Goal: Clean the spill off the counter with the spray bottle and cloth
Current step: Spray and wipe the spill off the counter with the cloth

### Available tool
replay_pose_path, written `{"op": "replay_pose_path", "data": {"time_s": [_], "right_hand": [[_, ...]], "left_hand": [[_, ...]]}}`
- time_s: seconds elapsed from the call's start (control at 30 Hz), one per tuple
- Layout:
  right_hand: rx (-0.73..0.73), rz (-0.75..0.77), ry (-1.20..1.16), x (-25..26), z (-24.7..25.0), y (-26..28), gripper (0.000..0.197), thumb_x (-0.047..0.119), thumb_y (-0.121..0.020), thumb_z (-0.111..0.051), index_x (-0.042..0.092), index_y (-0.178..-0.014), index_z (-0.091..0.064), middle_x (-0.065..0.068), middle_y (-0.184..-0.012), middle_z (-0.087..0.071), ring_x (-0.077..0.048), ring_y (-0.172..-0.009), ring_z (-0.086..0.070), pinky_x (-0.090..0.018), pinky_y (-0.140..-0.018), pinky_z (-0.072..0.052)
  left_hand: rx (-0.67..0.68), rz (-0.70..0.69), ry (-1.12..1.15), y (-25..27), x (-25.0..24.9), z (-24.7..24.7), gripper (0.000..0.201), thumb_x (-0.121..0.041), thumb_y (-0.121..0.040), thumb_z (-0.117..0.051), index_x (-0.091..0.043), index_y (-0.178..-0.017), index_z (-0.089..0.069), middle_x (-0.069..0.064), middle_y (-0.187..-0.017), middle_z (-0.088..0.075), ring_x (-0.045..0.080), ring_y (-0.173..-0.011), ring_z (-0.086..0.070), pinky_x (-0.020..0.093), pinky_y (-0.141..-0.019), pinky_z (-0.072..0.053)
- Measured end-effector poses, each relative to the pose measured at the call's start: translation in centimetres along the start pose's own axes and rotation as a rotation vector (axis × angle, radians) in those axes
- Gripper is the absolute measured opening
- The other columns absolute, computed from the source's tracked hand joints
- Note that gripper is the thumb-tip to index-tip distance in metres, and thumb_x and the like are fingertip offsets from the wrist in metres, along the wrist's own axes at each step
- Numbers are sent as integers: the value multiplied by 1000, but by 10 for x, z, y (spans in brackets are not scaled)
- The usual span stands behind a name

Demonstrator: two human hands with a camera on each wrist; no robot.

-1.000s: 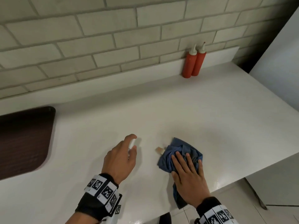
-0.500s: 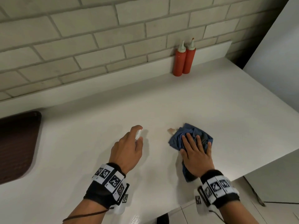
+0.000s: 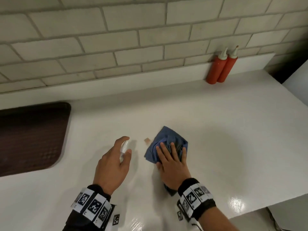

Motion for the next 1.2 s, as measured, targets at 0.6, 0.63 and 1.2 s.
{"op": "replay_pose_path", "data": {"time_s": [0.6,0.63,1.2], "right_hand": [[146,110,57,198,-8,-119,58,44,-100,-15,31,-152,6,10,-160,14,-29,-145,20,-63,-109,17],[132,162,60,221,-16,-101,58,44,-99,-13,30,-153,4,9,-160,12,-29,-145,19,-62,-109,18],[52,-70,21,165,-10,-107,59,45,-99,-13,28,-153,2,8,-161,8,-29,-147,12,-62,-111,13]], "left_hand": [[-75,115,63,15,151,120,44,-34,-98,-53,-32,-141,-44,2,-127,-66,27,-109,-64,31,-81,-43],[-67,120,62,15,156,122,44,-34,-98,-52,-32,-141,-44,3,-128,-66,27,-109,-64,31,-81,-43],[-10,132,58,38,177,130,42,-40,-96,-52,-39,-137,-45,1,-112,-73,26,-95,-70,34,-77,-49]]}}
Point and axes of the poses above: each hand's wrist, its own y-axis away from the middle knuckle, its own z-axis out of the back of the hand, x = y × z, the point moved 7 cm from there along -y, towards the middle knuckle
